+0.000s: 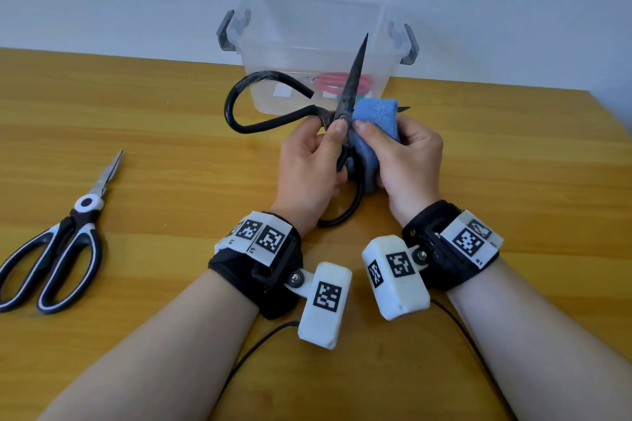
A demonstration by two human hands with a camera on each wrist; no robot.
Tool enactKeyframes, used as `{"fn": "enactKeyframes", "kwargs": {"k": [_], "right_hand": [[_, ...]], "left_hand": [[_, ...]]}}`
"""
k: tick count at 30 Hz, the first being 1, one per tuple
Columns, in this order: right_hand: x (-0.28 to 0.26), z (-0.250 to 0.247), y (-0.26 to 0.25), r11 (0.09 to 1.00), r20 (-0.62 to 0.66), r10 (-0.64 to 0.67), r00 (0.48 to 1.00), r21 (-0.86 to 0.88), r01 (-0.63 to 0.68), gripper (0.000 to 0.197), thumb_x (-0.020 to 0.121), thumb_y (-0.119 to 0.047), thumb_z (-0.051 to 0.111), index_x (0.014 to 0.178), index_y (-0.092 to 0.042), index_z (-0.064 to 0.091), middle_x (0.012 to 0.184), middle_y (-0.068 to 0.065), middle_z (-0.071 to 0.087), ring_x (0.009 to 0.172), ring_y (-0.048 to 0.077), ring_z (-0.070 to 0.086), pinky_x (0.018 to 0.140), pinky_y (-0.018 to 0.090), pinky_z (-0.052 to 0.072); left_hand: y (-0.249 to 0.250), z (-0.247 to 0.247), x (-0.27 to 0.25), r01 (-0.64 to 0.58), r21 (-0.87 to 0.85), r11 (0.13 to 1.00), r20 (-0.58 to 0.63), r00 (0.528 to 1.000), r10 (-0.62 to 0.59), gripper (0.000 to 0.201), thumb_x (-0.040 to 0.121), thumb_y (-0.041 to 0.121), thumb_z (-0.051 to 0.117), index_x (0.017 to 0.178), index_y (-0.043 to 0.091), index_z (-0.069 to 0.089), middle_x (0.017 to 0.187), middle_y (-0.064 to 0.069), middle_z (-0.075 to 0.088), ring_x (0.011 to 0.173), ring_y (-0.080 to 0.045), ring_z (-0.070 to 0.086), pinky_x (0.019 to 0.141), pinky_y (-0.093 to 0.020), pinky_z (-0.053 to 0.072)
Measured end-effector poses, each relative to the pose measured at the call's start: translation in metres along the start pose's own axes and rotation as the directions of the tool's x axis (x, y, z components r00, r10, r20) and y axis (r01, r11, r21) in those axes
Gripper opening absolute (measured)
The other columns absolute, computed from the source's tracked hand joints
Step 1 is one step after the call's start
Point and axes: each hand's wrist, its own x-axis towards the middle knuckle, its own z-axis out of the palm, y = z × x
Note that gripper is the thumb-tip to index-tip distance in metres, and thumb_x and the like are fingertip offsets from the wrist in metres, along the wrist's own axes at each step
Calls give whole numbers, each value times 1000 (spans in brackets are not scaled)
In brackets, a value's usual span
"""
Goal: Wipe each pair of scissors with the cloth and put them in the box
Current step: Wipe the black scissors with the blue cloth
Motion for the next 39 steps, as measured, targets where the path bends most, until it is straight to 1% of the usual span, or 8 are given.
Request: {"fn": "enactKeyframes", "kwargs": {"k": [4,7,13,19,25,31,36,39], "right_hand": [[10,-9,3,992,-194,124,973,60,-115,27,84,-16,81,68,-2,64,61,8,47,51,20,42,42,22,32],[5,-7,1,992,-82,102,991,78,-96,32,86,-15,78,73,9,63,61,11,48,49,21,42,39,23,29],[0,-5,-3,999,134,44,990,-12,-43,24,92,-8,73,71,-19,70,57,-13,64,49,2,57,43,12,40],[4,-1,-1,993,-86,110,990,53,-106,28,90,-14,76,64,-19,68,57,-7,59,53,11,54,48,21,43],[-1,-1,-1,999,91,33,995,-3,-32,30,90,-10,74,63,-24,69,58,-12,61,59,9,57,58,26,47],[10,-7,6,997,-209,73,975,20,-71,31,85,-20,76,65,-2,61,62,5,45,60,17,43,57,33,40],[-1,-4,-1,999,82,-15,997,-49,20,22,88,-13,75,66,-17,70,62,-2,62,63,15,58,59,33,50],[4,-5,3,995,-69,-35,997,-93,29,34,88,-14,76,58,-12,60,55,-4,49,56,12,45,53,28,40]], "left_hand": [[-1,1,1,11,39,999,-51,999,-9,40,107,24,55,93,-13,46,59,-6,30,41,-14,30,37,-19,33],[-1,1,2,18,35,999,-65,998,-15,30,107,22,55,86,2,46,54,-1,33,38,-13,35,36,-20,31],[3,-1,0,42,1,999,-9,999,-42,29,107,21,55,84,8,45,52,4,33,37,-14,34,37,-18,26],[4,1,-1,57,12,998,-29,998,-56,37,107,22,57,75,11,41,52,5,27,48,-21,30,37,-20,28],[2,0,-1,53,35,998,-20,998,-53,32,106,22,57,81,5,48,54,5,28,46,-17,32,35,-20,28],[2,1,-2,48,27,998,-11,999,-48,36,106,20,58,75,5,47,51,8,27,43,-14,27,38,-18,32],[4,-1,-1,73,-10,997,-15,997,-73,40,105,20,59,72,10,39,55,2,28,42,-16,29,36,-19,27],[4,-1,-1,92,-24,995,-5,996,-92,44,105,20,60,68,14,36,55,5,26,40,-12,29,38,-18,28]]}}
